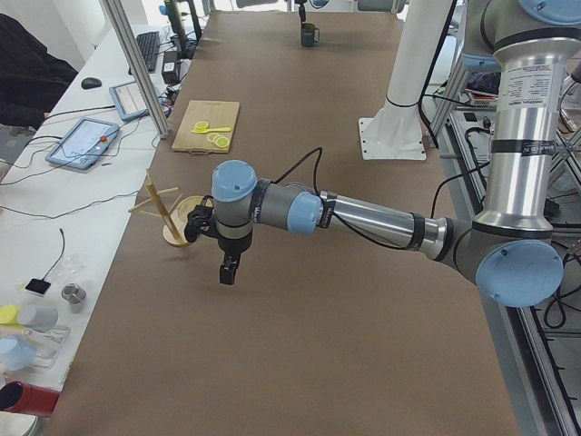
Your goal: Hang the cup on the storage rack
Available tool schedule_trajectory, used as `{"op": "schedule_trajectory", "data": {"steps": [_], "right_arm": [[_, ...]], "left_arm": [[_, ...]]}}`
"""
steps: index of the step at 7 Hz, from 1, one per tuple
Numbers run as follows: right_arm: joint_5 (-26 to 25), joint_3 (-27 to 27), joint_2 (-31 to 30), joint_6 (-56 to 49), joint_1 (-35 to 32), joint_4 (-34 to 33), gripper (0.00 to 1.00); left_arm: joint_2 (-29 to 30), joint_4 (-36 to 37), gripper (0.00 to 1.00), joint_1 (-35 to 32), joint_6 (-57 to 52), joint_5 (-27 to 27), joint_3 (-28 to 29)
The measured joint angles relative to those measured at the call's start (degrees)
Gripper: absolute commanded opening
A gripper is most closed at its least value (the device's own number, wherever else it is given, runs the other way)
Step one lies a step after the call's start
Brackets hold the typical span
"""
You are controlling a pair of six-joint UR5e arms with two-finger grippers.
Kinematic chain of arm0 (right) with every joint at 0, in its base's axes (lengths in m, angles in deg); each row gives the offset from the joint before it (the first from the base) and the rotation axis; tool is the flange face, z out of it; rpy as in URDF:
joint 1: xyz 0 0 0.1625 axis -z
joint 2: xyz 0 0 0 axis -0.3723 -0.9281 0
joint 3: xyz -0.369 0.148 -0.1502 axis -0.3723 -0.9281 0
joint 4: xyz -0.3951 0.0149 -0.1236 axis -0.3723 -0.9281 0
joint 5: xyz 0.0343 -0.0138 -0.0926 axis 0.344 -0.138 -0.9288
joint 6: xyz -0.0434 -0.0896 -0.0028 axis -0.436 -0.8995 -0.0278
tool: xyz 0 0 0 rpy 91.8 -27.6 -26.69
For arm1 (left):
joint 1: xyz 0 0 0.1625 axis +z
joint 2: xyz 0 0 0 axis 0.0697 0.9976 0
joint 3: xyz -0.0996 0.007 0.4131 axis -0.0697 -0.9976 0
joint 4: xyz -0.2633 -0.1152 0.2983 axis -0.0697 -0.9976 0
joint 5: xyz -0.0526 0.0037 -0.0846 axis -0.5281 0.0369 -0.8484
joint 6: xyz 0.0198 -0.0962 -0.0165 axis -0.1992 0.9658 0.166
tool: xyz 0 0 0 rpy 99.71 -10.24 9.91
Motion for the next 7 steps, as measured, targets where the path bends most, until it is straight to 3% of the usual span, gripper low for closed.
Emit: {"op": "schedule_trajectory", "data": {"steps": [1,2,5,7], "right_arm": [[0.2,0.1,-0.6,-0.2,0.3,0.7,0.25],[0.6,0.1,-1.4,-0.4,0.4,2.1,0.00],[1.5,0.5,-3.7,-0.6,0.4,6.8,0.00],[3.5,4.9,-4.0,1.1,-0.4,6.9,0.00]], "left_arm": [[0.0,0.0,0.98,0.0,0.1,-0.8,0.1],[0.0,0.0,0.98,0.0,0.1,-1.8,0.1],[0.0,0.0,0.98,0.0,0.2,-3.1,0.2],[0.1,0.0,0.98,0.0,0.6,-3.2,0.0]]}}
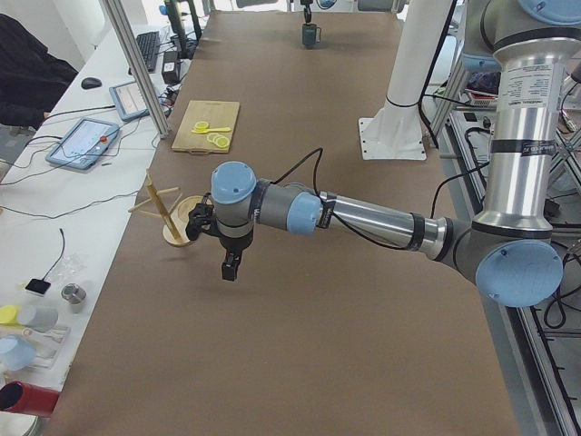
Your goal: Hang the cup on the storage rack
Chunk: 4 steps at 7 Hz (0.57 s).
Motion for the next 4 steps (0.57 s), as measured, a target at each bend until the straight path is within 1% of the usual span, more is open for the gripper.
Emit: {"op": "schedule_trajectory", "data": {"steps": [1,3,4], "right_arm": [[0.7,3.0,0.1,4.5,-0.7,-0.1,0.00],[1.0,10.1,2.4,23.6,-0.9,-0.1,0.00],[1.1,12.4,4.8,32.4,-0.1,-0.1,0.00]], "left_arm": [[0.0,0.0,0.98,0.0,0.3,0.0,-0.1],[0.1,0.0,0.98,0.0,0.4,0.0,-0.1],[0.4,0.0,0.98,0.0,0.6,-0.1,-0.2]]}}
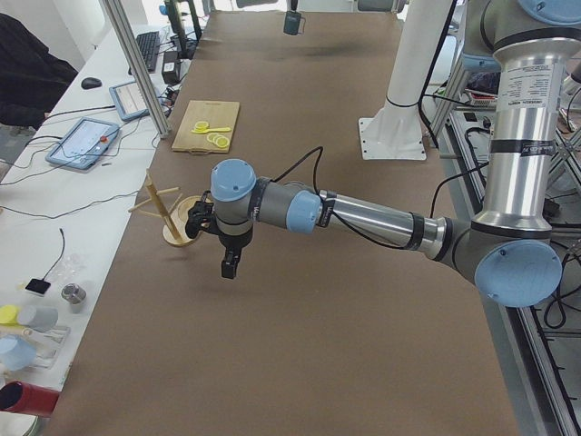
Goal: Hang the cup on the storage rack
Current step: 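Carry the blue mug with the right gripper and lower it near the cutting board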
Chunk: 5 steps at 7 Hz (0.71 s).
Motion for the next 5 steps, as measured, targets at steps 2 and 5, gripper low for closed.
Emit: {"op": "schedule_trajectory", "data": {"steps": [2,5], "right_arm": [[-1.6,2.4,7.3,18.0,4.8,-0.1,0.00],[-10.0,3.1,22.4,39.2,16.1,-8.4,0.00]], "left_arm": [[0.3,-0.1,0.98,0.0,0.4,0.1,-0.7],[0.3,-0.2,0.98,0.0,0.8,0.2,-0.7]]}}
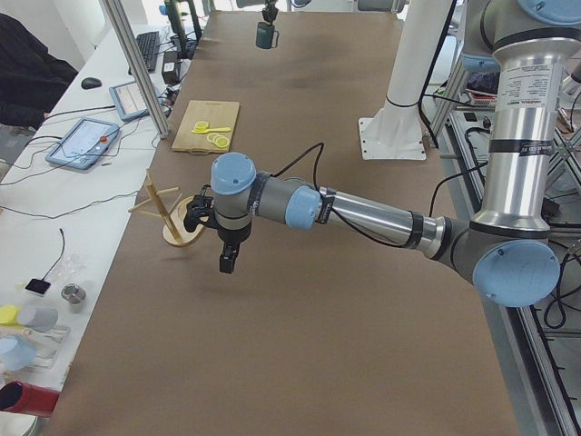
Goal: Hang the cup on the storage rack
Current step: 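Carry the blue mug with the right gripper and lower it near the cutting board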
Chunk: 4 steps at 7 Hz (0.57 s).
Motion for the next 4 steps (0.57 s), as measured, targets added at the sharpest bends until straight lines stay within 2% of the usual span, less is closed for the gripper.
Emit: {"op": "schedule_trajectory", "data": {"steps": [2,4], "right_arm": [[-6.3,0.1,12.6,4.7,7.7,-15.8,0.00],[-11.2,-0.4,19.0,14.3,15.5,-19.0,0.00]], "left_arm": [[-0.3,-0.1,0.98,0.0,1.2,0.0,-0.4],[-0.5,-0.2,0.98,0.0,1.6,0.0,-0.3]]}}
